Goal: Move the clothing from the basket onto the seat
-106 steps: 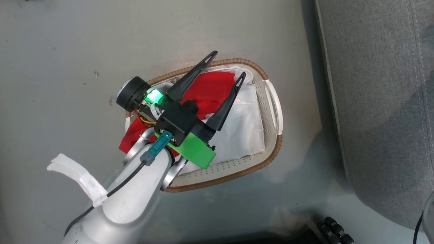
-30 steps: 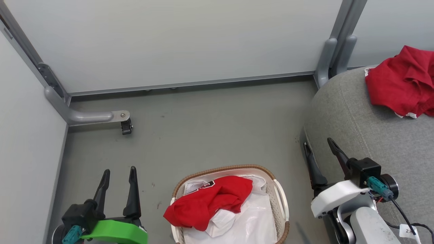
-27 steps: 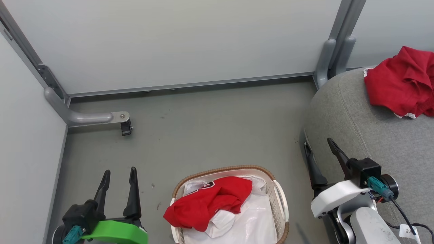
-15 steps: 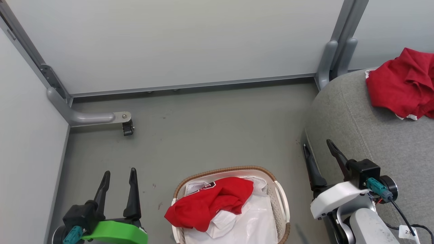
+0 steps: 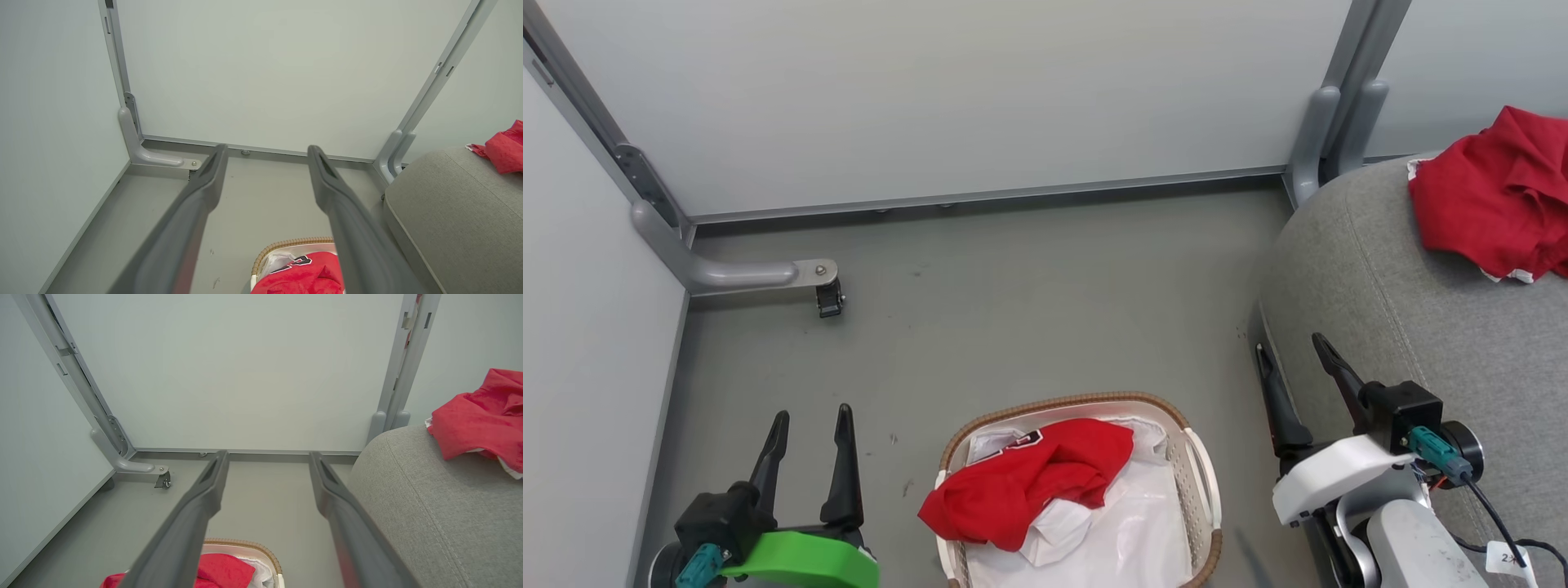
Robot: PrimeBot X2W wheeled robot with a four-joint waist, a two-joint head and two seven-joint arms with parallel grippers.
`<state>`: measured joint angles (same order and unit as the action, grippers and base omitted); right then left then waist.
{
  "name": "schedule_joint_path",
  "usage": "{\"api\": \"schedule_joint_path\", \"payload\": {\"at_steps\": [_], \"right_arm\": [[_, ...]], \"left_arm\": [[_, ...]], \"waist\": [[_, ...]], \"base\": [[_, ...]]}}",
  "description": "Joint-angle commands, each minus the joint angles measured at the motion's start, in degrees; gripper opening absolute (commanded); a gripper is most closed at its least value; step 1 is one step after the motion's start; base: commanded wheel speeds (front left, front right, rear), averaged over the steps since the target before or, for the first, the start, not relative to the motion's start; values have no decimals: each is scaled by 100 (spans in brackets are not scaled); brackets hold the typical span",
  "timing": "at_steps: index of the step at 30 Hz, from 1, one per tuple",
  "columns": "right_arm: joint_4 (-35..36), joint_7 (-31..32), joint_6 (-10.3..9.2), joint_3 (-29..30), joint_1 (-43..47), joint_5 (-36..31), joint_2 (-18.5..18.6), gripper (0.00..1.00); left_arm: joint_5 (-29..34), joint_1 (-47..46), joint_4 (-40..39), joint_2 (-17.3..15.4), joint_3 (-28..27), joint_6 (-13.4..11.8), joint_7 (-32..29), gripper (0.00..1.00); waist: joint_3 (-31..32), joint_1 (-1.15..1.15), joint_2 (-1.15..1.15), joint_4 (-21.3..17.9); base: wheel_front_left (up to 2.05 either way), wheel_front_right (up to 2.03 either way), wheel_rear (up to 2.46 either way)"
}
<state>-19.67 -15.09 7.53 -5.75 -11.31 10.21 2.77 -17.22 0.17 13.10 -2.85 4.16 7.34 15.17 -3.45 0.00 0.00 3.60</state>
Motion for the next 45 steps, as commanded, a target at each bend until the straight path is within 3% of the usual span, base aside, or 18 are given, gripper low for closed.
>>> {"api": "schedule_joint_path", "payload": {"at_steps": [1,9,17,24,34,45], "right_arm": [[29,-12,-8,21,-45,-5,22,100],[202,-12,-8,178,-233,-236,24,100],[443,-12,-8,514,-765,-759,23,100],[730,-12,-8,786,-1252,-951,22,100],[1013,-11,-8,569,-1741,-731,19,100],[1232,-11,-8,464,-2044,-451,17,100]], "left_arm": [[42,-80,-16,-8,-1,24,-3,100],[368,-544,181,-46,468,24,-4,100],[348,-1882,1025,-185,1647,23,-3,100],[404,-3144,2300,-154,2776,22,-22,100],[373,-4332,3971,-50,3725,22,-58,100],[130,-4898,4971,-24,4520,22,-82,100]], "waist": [[-49,0,0,-12],[-456,0,0,-22],[-1357,0,0,-91],[-2314,0,0,-268],[-3539,0,0,-680],[-4382,0,0,-1017]], "base": [[0,0,0],[0,0,0],[0,0,0],[0,0,0],[0,0,0],[0,0,0]]}}
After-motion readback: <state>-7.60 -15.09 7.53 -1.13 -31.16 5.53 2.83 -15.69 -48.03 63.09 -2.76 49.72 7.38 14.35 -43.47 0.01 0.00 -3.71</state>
